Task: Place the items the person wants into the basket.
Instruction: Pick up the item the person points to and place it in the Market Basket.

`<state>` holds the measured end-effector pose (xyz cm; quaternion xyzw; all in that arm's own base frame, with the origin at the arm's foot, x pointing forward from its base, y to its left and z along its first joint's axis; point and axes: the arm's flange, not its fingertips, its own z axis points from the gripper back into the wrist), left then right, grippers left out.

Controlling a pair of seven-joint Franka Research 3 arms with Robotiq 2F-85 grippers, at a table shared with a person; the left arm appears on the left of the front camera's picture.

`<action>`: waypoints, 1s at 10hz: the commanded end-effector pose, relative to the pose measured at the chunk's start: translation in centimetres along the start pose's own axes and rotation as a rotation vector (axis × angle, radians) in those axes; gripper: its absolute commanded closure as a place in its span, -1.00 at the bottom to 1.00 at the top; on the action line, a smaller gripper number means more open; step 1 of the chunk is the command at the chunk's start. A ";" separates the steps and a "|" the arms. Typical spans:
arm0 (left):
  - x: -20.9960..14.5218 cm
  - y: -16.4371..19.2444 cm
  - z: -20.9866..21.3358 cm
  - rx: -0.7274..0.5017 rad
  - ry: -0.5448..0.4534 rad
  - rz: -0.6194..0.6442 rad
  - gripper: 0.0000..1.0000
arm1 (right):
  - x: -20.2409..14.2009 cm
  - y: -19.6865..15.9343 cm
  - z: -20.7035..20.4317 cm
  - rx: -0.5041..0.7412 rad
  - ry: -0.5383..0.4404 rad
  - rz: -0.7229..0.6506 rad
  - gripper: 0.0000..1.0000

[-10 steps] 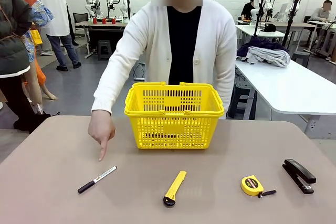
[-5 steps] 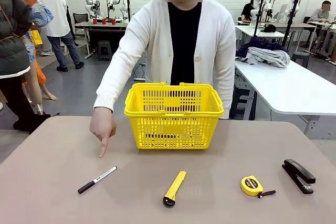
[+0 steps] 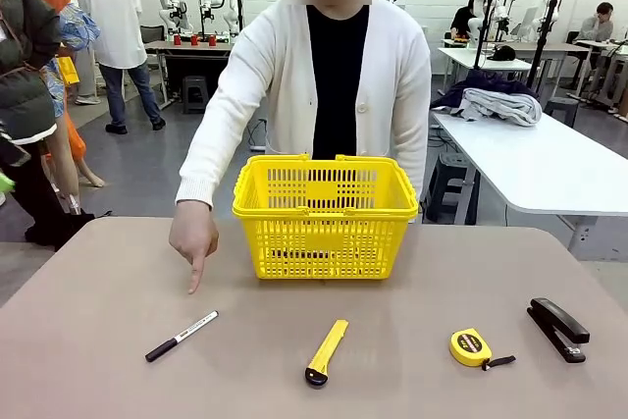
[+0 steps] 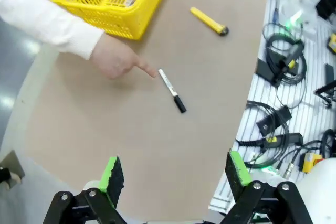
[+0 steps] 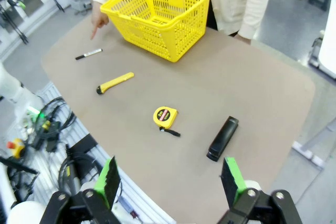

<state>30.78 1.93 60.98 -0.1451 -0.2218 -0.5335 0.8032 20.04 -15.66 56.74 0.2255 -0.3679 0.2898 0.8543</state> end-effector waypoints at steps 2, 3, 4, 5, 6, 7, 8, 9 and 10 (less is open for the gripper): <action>8.1 -3.3 -6.0 -0.033 0.303 -0.012 -1.00 | 0.2 -0.2 -0.2 0.013 -0.021 0.009 -1.00; 9.6 -4.7 -9.0 0.009 0.362 0.003 -1.00 | 0.2 -0.2 -0.2 0.013 -0.021 0.009 -1.00; 10.2 -6.0 -11.9 0.018 0.394 0.016 -1.00 | 0.2 -0.2 -0.2 0.013 -0.021 0.009 -1.00; 10.1 -6.0 -15.0 0.098 0.429 0.031 -1.00 | 0.2 -0.2 -0.2 0.013 -0.021 0.009 -1.00; 9.4 -6.4 -18.2 0.121 0.467 0.069 -1.00 | 0.2 -0.2 -0.2 0.013 -0.021 0.009 -1.00; 9.0 -6.1 -19.6 0.149 0.481 0.081 -1.00 | 0.2 -0.2 -0.2 0.013 -0.021 0.009 -1.00; 8.4 -5.6 -20.7 0.160 0.492 0.093 -1.00 | 0.2 -0.2 -0.2 0.013 -0.021 0.009 -1.00; 7.8 -5.3 -21.7 0.139 0.491 0.119 -1.00 | 0.2 -0.2 -0.2 0.013 -0.021 0.009 -1.00; 7.3 -4.6 -22.7 0.096 0.473 0.136 -1.00 | 0.2 -0.2 -0.2 0.013 -0.021 0.009 -1.00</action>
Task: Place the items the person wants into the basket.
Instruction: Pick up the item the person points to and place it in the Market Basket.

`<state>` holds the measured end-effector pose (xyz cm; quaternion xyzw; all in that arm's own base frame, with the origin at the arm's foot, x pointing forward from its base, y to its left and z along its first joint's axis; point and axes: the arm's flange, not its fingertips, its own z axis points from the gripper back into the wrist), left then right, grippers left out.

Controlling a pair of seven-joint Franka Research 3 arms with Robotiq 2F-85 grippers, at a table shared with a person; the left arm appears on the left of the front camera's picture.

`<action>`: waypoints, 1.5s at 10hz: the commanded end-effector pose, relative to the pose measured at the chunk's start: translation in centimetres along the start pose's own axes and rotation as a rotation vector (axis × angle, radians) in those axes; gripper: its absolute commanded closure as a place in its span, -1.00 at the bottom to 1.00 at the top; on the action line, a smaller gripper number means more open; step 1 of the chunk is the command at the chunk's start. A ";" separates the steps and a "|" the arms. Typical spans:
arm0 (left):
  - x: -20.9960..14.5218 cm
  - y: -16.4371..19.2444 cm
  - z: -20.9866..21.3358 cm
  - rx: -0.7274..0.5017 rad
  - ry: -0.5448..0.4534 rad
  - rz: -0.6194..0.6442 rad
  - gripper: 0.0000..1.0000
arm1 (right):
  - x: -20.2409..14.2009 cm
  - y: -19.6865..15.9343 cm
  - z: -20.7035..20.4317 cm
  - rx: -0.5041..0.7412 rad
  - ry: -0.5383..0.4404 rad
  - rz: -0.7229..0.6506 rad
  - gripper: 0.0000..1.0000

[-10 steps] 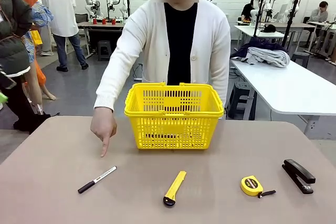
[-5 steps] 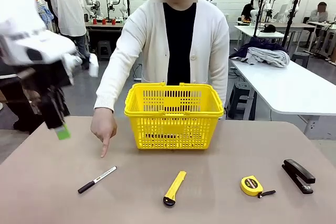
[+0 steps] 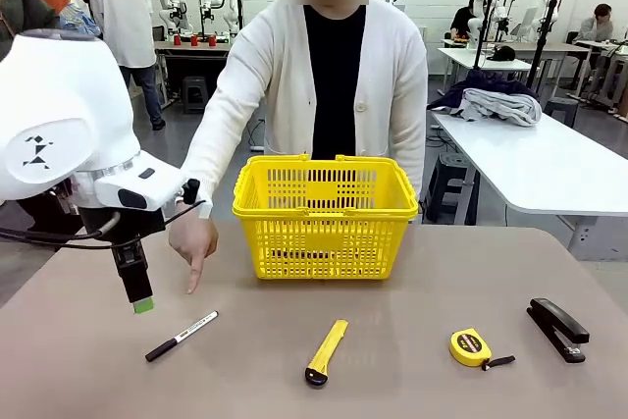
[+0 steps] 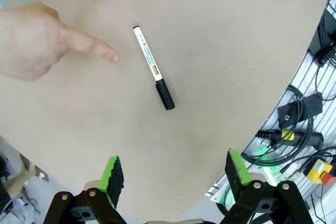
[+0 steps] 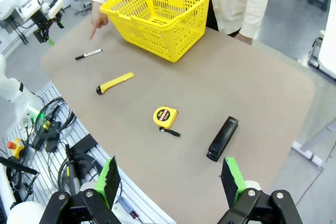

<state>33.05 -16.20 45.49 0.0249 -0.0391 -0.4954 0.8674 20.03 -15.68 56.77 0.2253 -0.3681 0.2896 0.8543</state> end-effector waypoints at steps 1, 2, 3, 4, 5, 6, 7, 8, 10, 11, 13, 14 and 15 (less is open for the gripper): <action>0.4 0.5 -1.3 -0.054 -0.037 0.031 -1.00 | 0.2 -0.2 -0.2 0.014 -0.021 0.009 -1.00; 0.4 0.5 -2.1 -0.066 -0.038 0.036 -1.00 | 0.2 -0.2 -0.2 0.014 -0.021 0.009 -1.00; 0.2 1.0 -2.6 -0.039 -0.029 0.035 -1.00 | 0.2 -0.2 -0.2 0.014 -0.021 0.009 -1.00; -0.1 0.9 -1.6 -0.046 -0.002 0.019 -1.00 | 0.2 -0.2 -0.2 0.014 -0.021 0.009 -1.00; -0.1 0.9 -1.6 -0.046 -0.002 0.019 -1.00 | 0.2 -0.2 -0.2 0.014 -0.021 0.009 -1.00; -0.1 0.9 -1.6 -0.046 -0.002 0.019 -1.00 | 0.2 -0.2 -0.2 0.014 -0.021 0.009 -1.00; -0.1 0.9 -1.6 -0.046 -0.002 0.019 -1.00 | 0.2 -0.2 -0.2 0.014 -0.021 0.009 -1.00; -0.1 0.9 -1.6 -0.046 -0.002 0.019 -1.00 | 0.2 -0.2 -0.2 0.014 -0.021 0.009 -1.00; -0.1 0.9 -1.6 -0.046 -0.002 0.019 -1.00 | 0.2 -0.2 -0.2 0.014 -0.021 0.009 -1.00; 0.0 1.1 -1.8 -0.048 -0.007 0.016 -1.00 | 0.2 -0.2 -0.2 0.014 -0.021 0.009 -1.00; 0.9 -1.4 -5.1 -0.015 0.015 0.050 -1.00 | 0.2 -0.2 -0.2 0.014 -0.021 0.009 -1.00; 1.4 -2.5 -6.2 0.053 0.030 0.089 -1.00 | 0.2 -0.2 -0.2 0.014 -0.021 0.009 -1.00; 1.6 -3.4 -7.1 0.096 0.033 0.108 -1.00 | 0.2 -0.2 -0.2 0.014 -0.021 0.009 -1.00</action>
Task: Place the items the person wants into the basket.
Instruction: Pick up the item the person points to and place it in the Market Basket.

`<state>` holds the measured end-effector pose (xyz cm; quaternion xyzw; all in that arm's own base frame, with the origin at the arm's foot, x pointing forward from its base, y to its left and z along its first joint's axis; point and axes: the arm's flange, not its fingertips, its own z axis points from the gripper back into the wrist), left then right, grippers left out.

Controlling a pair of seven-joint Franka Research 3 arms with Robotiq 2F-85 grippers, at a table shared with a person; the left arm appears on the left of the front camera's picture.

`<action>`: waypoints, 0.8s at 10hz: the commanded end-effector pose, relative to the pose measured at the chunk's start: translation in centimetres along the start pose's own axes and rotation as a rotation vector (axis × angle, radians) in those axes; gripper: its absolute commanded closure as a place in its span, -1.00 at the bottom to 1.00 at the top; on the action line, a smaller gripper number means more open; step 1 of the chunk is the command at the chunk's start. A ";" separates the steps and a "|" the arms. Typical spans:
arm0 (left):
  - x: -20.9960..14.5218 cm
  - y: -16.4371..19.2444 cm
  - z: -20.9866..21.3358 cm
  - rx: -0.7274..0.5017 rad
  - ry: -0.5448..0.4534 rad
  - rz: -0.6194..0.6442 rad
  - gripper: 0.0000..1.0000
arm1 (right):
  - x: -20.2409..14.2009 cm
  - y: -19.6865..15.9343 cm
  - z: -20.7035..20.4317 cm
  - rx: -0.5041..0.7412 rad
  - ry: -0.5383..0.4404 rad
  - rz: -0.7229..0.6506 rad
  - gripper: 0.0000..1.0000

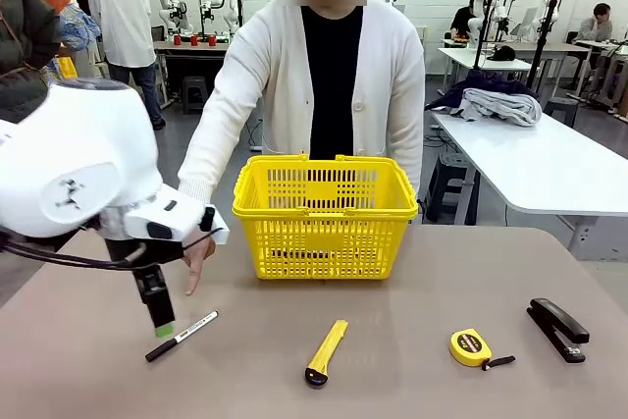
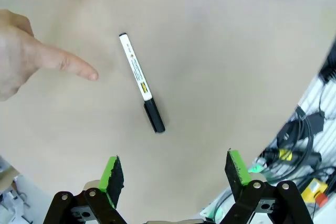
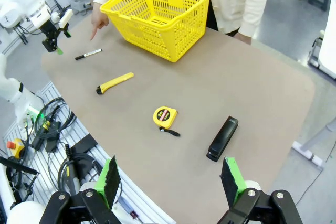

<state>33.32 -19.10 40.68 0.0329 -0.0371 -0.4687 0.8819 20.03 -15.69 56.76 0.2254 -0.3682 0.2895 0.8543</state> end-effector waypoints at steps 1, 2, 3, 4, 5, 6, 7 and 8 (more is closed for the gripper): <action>-0.5 -1.8 -3.1 0.099 0.028 0.056 -1.00 | 0.2 -0.2 -0.3 0.014 -0.021 0.009 -1.00; -0.3 -2.1 -4.1 0.099 0.024 0.069 -1.00 | 0.2 -0.2 -0.3 0.014 -0.021 0.009 -1.00; -0.1 -2.1 -5.1 0.099 0.031 0.074 -1.00 | 0.2 -0.2 -0.3 0.014 -0.021 0.009 -1.00; 0.1 -1.6 -6.0 0.085 0.035 0.074 -1.00 | 0.2 -0.2 -0.3 0.014 -0.021 0.009 -1.00; 0.2 -1.3 -6.7 0.070 0.040 0.084 -1.00 | 0.2 -0.2 -0.3 0.014 -0.021 0.009 -1.00; 0.4 -0.8 -7.3 0.052 0.040 0.084 -1.00 | 0.2 -0.2 -0.3 0.014 -0.021 0.009 -1.00; 0.5 -0.4 -7.7 0.036 0.030 0.081 -1.00 | 0.2 -0.2 -0.3 0.014 -0.021 0.009 -1.00; 0.7 0.3 -7.9 0.020 0.017 0.079 -1.00 | 0.2 -0.2 -0.3 0.014 -0.021 0.009 -1.00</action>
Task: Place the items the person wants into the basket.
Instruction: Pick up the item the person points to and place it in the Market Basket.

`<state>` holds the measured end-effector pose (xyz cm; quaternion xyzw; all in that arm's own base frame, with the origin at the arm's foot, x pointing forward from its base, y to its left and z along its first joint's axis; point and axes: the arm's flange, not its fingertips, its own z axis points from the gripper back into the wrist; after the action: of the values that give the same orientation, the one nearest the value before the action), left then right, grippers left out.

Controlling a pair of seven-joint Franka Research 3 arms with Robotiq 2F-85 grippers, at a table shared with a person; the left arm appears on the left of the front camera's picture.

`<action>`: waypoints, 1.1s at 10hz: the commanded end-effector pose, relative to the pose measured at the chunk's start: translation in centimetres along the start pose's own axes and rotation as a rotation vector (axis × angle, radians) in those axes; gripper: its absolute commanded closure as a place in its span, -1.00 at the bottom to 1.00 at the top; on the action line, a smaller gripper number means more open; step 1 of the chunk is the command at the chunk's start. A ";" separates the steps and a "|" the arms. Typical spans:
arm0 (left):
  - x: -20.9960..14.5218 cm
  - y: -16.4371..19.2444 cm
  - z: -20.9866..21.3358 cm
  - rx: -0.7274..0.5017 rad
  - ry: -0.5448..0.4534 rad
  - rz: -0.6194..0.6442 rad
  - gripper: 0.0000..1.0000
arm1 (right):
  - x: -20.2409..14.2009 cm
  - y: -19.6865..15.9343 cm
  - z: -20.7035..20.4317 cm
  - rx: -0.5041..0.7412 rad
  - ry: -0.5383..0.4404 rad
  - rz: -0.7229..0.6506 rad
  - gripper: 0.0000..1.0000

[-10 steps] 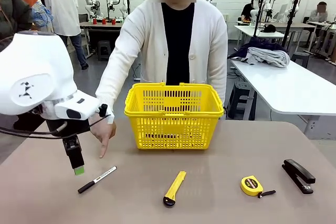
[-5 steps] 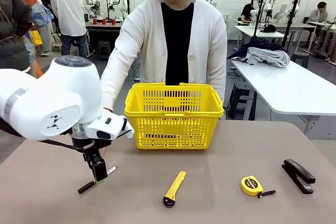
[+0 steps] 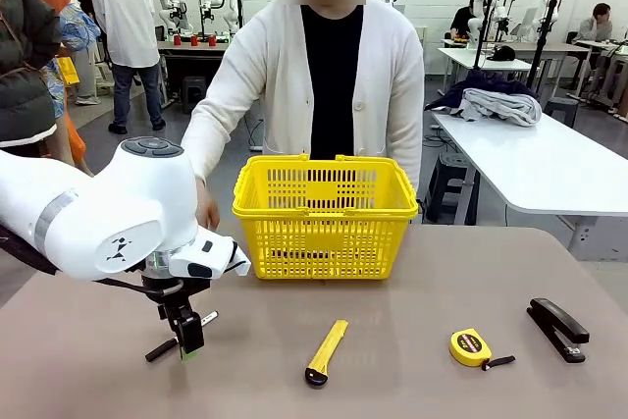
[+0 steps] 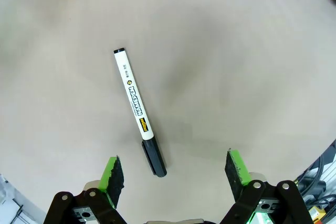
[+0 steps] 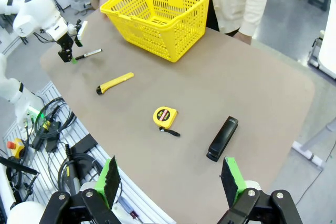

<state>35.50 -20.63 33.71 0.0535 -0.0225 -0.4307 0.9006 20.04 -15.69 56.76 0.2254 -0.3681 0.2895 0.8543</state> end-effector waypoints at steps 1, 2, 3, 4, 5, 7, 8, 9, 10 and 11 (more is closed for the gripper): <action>-1.4 0.8 -1.2 -0.027 -0.037 0.005 -1.00 | 0.2 -0.2 -0.3 0.014 -0.021 0.009 -1.00; -1.2 1.4 -1.4 -0.048 -0.039 0.005 -1.00 | 0.2 -0.2 -0.3 0.014 -0.021 0.009 -1.00; -1.2 1.3 -1.6 -0.059 -0.038 0.006 -1.00 | 0.2 -0.2 -0.3 0.014 -0.021 0.009 -1.00; -1.1 1.3 -1.8 -0.059 -0.034 0.003 -1.00 | 0.2 -0.2 -0.3 0.014 -0.021 0.009 -1.00; -0.9 1.3 -2.1 -0.064 -0.031 0.004 -1.00 | 0.2 -0.2 -0.3 0.014 -0.021 0.009 -1.00; -0.8 1.5 -2.5 -0.067 -0.032 0.015 -1.00 | 0.2 -0.2 -0.3 0.014 -0.021 0.009 -1.00; -0.9 1.7 -2.9 -0.069 -0.028 0.022 -1.00 | 0.2 -0.2 -0.3 0.014 -0.021 0.009 -1.00; -0.8 1.7 -3.3 -0.073 -0.026 0.020 -1.00 | 0.2 -0.2 -0.3 0.014 -0.021 0.009 -1.00; -0.8 1.7 -3.4 -0.077 -0.028 0.018 -1.00 | 0.2 -0.2 -0.3 0.014 -0.021 0.009 -1.00; -0.6 1.7 -3.5 -0.079 -0.028 0.017 -1.00 | 0.2 -0.2 -0.3 0.014 -0.021 0.009 -1.00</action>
<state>36.93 -19.29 30.89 0.0230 -0.0102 -0.4222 0.9062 20.03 -15.69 56.76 0.2254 -0.3681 0.2895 0.8543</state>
